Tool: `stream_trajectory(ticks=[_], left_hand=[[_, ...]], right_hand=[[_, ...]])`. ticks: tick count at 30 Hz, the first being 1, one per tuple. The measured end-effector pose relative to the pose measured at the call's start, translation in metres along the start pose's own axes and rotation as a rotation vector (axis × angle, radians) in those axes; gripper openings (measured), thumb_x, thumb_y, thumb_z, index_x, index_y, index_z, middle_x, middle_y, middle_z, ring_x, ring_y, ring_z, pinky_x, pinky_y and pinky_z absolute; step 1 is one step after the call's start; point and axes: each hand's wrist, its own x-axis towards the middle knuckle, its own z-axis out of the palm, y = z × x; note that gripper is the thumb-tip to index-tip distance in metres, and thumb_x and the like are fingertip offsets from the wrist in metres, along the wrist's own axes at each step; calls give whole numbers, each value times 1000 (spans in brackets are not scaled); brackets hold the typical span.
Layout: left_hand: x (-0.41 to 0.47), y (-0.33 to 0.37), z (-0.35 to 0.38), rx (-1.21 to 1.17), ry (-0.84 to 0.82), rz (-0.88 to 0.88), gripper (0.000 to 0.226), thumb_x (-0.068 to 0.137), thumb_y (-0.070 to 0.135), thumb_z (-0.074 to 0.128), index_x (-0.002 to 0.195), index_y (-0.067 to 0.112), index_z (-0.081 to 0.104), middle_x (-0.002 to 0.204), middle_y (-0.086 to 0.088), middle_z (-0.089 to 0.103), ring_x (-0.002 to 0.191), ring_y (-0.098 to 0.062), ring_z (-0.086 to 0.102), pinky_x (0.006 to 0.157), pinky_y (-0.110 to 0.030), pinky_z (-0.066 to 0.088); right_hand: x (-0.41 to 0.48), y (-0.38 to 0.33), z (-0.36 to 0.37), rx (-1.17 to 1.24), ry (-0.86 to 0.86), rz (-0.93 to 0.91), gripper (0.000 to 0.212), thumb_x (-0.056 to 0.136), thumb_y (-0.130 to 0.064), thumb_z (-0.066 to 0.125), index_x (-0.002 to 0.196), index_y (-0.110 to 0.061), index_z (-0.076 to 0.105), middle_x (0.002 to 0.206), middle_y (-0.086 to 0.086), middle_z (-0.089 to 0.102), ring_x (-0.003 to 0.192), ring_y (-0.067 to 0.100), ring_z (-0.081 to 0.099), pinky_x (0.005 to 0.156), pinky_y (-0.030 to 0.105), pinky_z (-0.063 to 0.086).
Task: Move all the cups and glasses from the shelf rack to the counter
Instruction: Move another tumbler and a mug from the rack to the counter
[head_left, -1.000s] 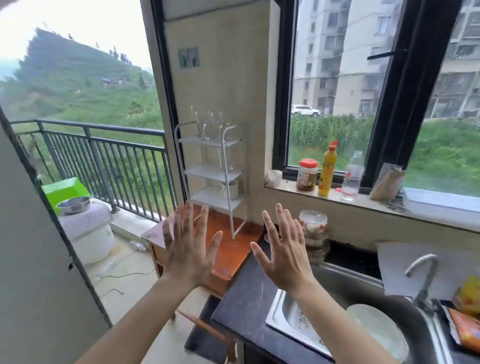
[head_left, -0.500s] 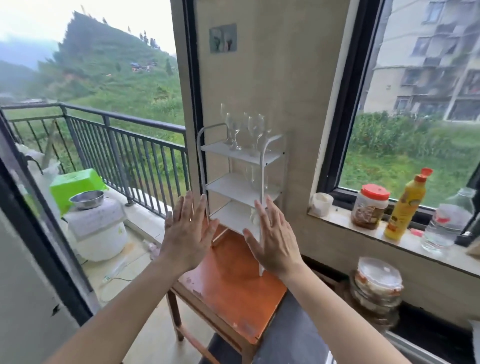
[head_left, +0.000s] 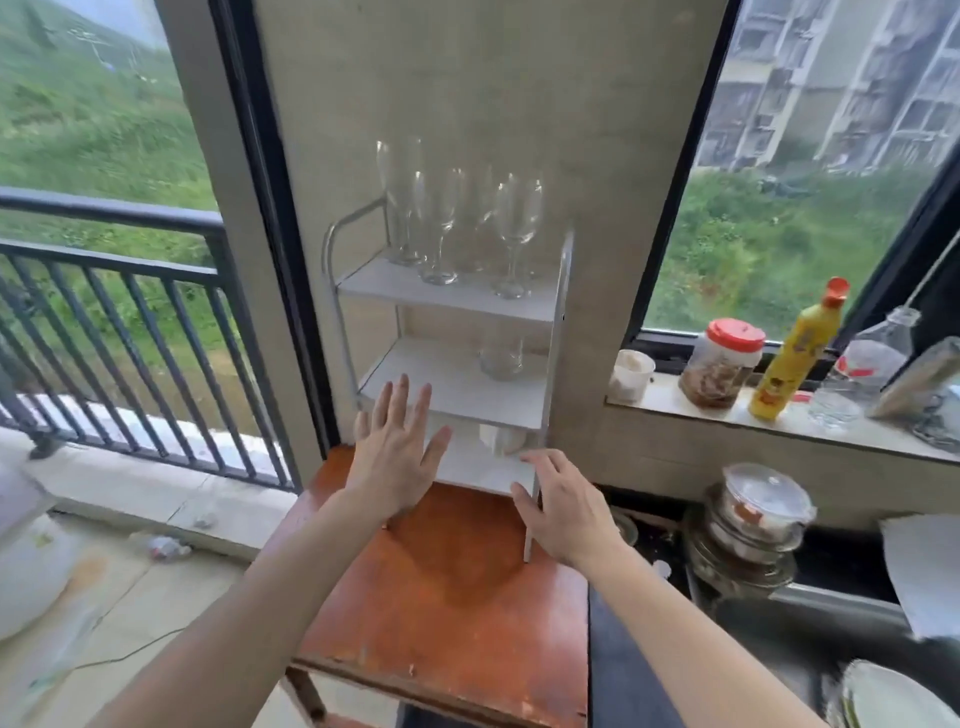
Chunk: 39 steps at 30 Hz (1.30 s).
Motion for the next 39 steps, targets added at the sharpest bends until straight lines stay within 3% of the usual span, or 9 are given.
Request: stream_trajectory(ticks=[4, 9, 13, 18, 22, 27, 31, 36, 39], left_hand=[[34, -19, 17, 15, -103, 79, 63, 104, 51, 19, 160, 27, 2, 168, -3, -12, 153, -23, -15, 122, -56, -2], [37, -39, 40, -2, -136, 126, 56, 105, 45, 24, 158, 37, 8, 169, 3, 0, 154, -20, -11, 121, -55, -4], [44, -46, 38, 14, -113, 161, 53, 104, 45, 25, 156, 39, 17, 167, 4, 13, 154, -21, 1, 121, -56, -1], [52, -50, 34, 35, -48, 198, 46, 103, 44, 30, 148, 38, 39, 158, 3, 37, 146, -25, 25, 113, -53, 19], [64, -41, 24, 30, 75, 220, 51, 100, 47, 22, 121, 28, 63, 123, 1, 64, 117, -29, 51, 93, -45, 34], [111, -11, 18, -382, 62, -62, 51, 99, 43, 49, 140, 13, 48, 135, -10, 56, 125, -30, 46, 103, -45, 36], [152, 22, 9, -773, -1, -137, 65, 92, 34, 64, 145, 9, 37, 145, -11, 46, 134, -29, 39, 111, -40, 32], [176, 44, 3, -944, 22, -120, 24, 90, 26, 65, 100, 5, 66, 85, 4, 63, 77, -12, 54, 73, -27, 41], [170, 46, 5, -883, 35, -145, 41, 92, 22, 58, 59, 16, 34, 51, 11, 32, 48, -9, 31, 53, -30, 23]], right_hand=[[28, -13, 26, 230, -200, 212, 48, 103, -33, 52, 148, -19, 44, 145, 1, 49, 125, 20, 55, 106, 33, 43], [73, -25, 61, 502, -194, 464, 64, 101, -25, 55, 158, -20, 27, 130, 10, 52, 89, 18, 58, 76, 31, 54], [100, -25, 84, 605, -165, 609, 72, 103, -15, 49, 162, -12, 7, 166, 10, 23, 147, 31, 34, 118, 36, 33], [110, -21, 102, 885, -17, 756, 49, 101, -7, 51, 145, -16, 32, 146, 16, 49, 129, 34, 54, 109, 46, 45], [104, -13, 106, 974, 68, 765, 50, 104, -18, 50, 144, -23, 21, 137, 7, 51, 117, 21, 56, 106, 43, 49], [86, -10, 108, 954, 80, 759, 46, 106, -24, 50, 147, -21, 30, 110, 1, 61, 85, 16, 68, 81, 31, 58], [73, -10, 106, 926, -3, 811, 40, 106, -35, 48, 140, -16, 42, 93, 1, 73, 88, 13, 71, 85, 31, 57], [62, -12, 100, 899, -70, 772, 45, 107, -36, 46, 149, -20, 40, 109, 2, 72, 76, 3, 67, 60, 12, 49], [60, -13, 97, 950, -72, 790, 42, 108, -32, 45, 148, -20, 41, 107, 2, 68, 90, 13, 72, 73, 20, 59]])
